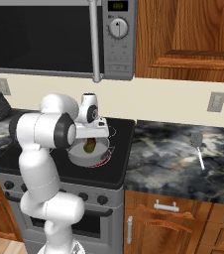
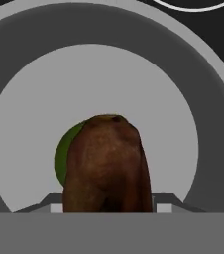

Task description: Put the sweet potato and lime in the pot. Retrieve the spatula and lightly stir the vegetables in the pot.

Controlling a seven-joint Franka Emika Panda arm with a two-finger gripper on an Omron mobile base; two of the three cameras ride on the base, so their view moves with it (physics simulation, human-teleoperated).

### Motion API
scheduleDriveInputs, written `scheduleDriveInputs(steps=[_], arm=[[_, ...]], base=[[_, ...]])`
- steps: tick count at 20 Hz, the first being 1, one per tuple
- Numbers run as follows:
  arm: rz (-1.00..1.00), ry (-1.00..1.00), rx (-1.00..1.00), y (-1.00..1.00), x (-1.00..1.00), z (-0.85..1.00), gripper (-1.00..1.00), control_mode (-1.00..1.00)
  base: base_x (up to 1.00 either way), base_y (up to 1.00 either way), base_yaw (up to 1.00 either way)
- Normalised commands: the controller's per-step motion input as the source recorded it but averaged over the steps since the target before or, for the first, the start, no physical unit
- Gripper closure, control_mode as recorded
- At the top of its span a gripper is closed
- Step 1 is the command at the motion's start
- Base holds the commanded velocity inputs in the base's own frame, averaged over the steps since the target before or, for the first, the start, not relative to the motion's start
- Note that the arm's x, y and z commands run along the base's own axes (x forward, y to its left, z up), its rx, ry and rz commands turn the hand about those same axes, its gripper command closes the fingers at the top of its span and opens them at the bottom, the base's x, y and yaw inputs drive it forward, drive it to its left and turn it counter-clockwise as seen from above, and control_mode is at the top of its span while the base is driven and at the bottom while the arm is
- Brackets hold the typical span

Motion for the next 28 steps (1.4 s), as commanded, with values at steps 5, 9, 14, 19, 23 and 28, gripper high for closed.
scheduleDriveInputs(steps=[5,9,14,19,23,28], arm=[[0.00,0.00,0.00,0.00,0.00,0.00,-1.00,-1.00],[0.00,0.00,0.00,-0.02,0.00,0.00,-1.00,-1.00],[0.00,0.00,0.01,-0.10,-0.14,0.02,-1.00,-1.00],[0.00,-0.02,0.03,-0.13,-0.38,0.32,-1.00,-1.00],[0.00,-0.10,0.04,-0.08,-0.85,0.25,-1.00,-1.00],[0.00,-0.12,0.03,-0.08,-0.98,0.06,-1.00,-1.00]], base=[[0.00,0.00,0.00],[0.00,0.00,0.00],[0.00,0.00,0.00],[0.00,0.00,0.00],[0.00,0.00,0.00],[0.00,0.00,0.00]])
